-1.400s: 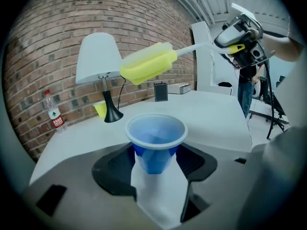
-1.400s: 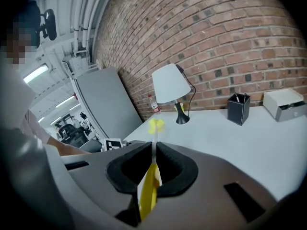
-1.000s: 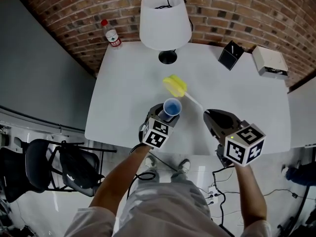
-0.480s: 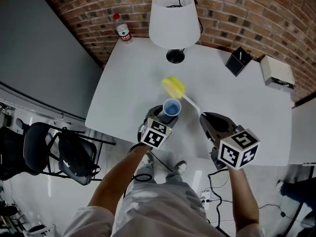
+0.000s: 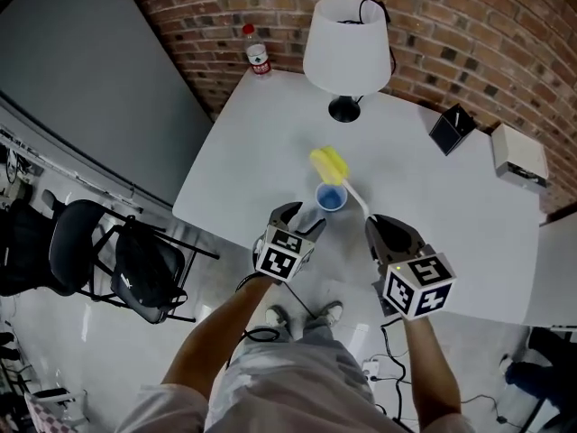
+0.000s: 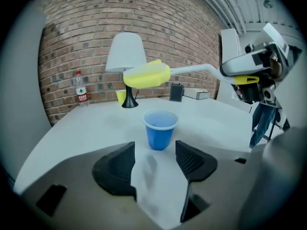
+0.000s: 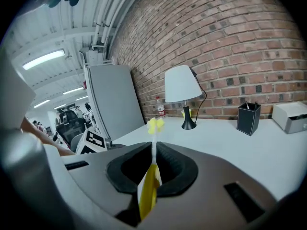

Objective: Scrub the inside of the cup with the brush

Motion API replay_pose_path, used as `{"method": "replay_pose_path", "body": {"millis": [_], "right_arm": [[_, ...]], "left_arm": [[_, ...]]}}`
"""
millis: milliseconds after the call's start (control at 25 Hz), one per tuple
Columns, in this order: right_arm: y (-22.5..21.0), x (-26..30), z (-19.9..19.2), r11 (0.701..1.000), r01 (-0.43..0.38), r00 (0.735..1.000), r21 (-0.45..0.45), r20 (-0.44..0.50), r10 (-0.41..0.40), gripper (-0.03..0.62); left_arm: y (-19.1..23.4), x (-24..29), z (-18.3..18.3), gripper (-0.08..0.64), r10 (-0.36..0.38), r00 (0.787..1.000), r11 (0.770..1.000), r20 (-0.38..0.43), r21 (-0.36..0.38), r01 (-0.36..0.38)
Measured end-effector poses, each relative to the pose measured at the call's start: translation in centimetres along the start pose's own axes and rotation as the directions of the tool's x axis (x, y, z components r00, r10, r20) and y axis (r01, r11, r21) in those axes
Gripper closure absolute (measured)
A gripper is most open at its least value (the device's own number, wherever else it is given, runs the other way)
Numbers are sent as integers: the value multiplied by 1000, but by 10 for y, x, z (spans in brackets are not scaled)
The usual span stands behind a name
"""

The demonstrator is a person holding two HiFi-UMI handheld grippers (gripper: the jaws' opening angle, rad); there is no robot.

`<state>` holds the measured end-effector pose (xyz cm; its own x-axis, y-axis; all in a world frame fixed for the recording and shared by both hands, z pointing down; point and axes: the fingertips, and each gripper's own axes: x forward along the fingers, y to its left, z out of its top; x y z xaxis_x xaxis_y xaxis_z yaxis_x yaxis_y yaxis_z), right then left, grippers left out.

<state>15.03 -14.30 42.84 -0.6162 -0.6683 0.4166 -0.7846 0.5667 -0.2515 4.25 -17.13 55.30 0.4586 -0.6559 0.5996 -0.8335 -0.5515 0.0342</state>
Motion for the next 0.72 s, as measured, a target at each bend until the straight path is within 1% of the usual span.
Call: {"method": "replay_pose_path", "body": {"millis": [120, 280, 400, 480, 520, 720], "right_arm": [[12, 4, 5, 999, 33, 999, -22, 30, -32, 566], [38, 7, 9, 997, 64, 996, -51, 57, -61, 566], [57, 6, 14, 993, 102, 992, -66, 87, -96, 566], [71, 2, 15, 989, 130, 987, -72, 102, -122, 566], [78, -1, 14, 986, 147, 985, -76, 108, -138, 566], [108, -23, 7, 971, 223, 968, -87, 136, -210, 566]], "left_arm": [[6, -20, 10, 290, 9, 999, 1000, 53, -17, -8], [5, -55, 25, 331, 7, 992, 999, 125, -32, -3], [5, -83, 37, 382, 9, 984, 999, 176, -35, -3], [6, -103, 42, 443, 10, 978, 999, 209, -48, 0], [5, -112, 44, 462, 5, 975, 999, 222, -51, 6], [-13, -147, 40, 494, -30, 966, 999, 258, -35, 41]]}}
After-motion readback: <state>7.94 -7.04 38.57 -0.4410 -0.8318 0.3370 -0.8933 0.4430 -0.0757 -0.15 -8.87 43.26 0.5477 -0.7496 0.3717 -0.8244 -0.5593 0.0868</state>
